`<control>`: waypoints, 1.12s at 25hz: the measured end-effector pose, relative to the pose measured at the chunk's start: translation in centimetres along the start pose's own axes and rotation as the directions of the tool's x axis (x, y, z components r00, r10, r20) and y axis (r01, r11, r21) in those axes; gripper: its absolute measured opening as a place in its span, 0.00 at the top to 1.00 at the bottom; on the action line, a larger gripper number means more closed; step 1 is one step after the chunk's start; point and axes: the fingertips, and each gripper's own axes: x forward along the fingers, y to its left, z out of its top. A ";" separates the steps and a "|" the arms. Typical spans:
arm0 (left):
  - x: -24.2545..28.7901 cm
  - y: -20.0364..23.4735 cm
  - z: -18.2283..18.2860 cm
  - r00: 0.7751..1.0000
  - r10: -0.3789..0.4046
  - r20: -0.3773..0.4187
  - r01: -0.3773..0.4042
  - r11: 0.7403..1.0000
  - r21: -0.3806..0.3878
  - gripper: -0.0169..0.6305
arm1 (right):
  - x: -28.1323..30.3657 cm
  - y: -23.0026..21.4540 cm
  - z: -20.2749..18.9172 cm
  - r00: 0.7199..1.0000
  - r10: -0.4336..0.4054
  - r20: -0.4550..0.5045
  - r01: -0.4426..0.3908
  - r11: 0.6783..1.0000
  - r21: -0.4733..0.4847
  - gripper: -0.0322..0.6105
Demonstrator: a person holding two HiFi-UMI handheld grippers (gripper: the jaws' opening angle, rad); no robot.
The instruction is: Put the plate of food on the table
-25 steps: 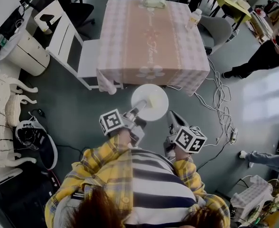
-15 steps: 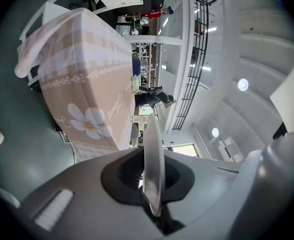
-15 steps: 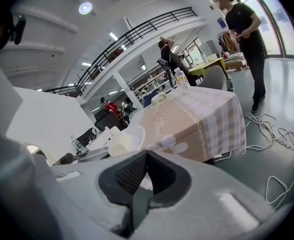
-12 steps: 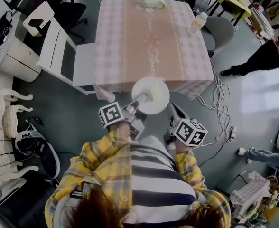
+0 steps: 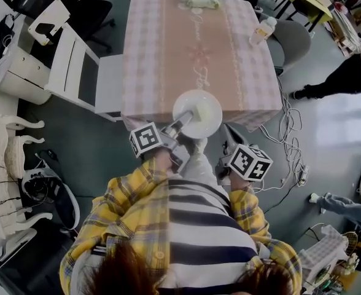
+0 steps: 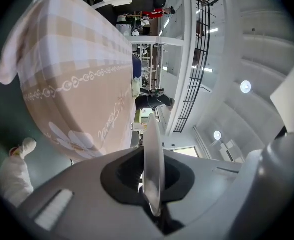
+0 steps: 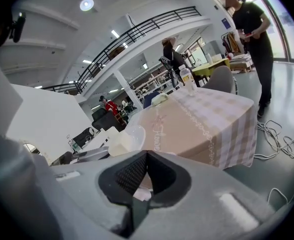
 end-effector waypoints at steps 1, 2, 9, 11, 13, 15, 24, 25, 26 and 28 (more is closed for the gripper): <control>0.4 0.3 0.4 1.000 0.008 0.008 -0.008 1.000 0.000 0.98 | 0.5 -0.2 0.4 1.000 0.004 -0.002 -0.004 1.000 -0.008 0.95; 0.9 0.6 0.8 1.000 0.015 0.016 -0.015 1.000 -0.001 0.98 | 1.0 -0.4 0.9 1.000 0.008 -0.005 -0.008 1.000 -0.016 0.95; 6.0 1.4 3.6 0.997 0.036 0.069 -0.036 0.999 -0.003 0.98 | 4.5 -3.1 5.1 0.999 0.032 -0.030 -0.033 0.999 -0.031 0.95; 7.8 1.3 4.2 0.996 0.035 0.084 -0.035 0.999 -0.006 0.98 | 5.5 -4.1 6.4 0.998 0.040 -0.042 -0.041 0.999 -0.035 0.95; 9.6 1.4 4.4 0.995 0.034 0.094 -0.033 0.999 -0.010 0.98 | 6.2 -5.2 7.8 0.998 0.044 -0.053 -0.046 0.998 -0.044 0.95; 11.3 1.6 4.6 0.994 0.039 0.100 -0.038 0.999 -0.013 0.98 | 6.9 -6.2 9.1 0.997 0.046 -0.059 -0.049 0.998 -0.050 0.95; 17.7 3.4 6.9 0.988 0.079 0.132 -0.079 0.997 -0.006 0.98 | 10.1 -10.1 13.8 0.995 0.069 -0.068 -0.072 0.996 -0.046 0.95; 18.5 3.6 7.2 0.988 0.081 0.135 -0.082 0.997 -0.004 0.98 | 10.5 -10.5 14.2 0.995 0.071 -0.071 -0.075 0.996 -0.046 0.95; 19.2 3.8 7.5 0.987 0.082 0.137 -0.083 0.997 -0.003 0.98 | 10.8 -10.9 14.5 0.994 0.073 -0.075 -0.077 0.996 -0.046 0.95; 20.8 4.1 8.1 0.986 0.084 0.142 -0.084 0.996 -0.005 0.98 | 11.5 -11.6 15.2 0.993 0.078 -0.083 -0.082 0.996 -0.047 0.95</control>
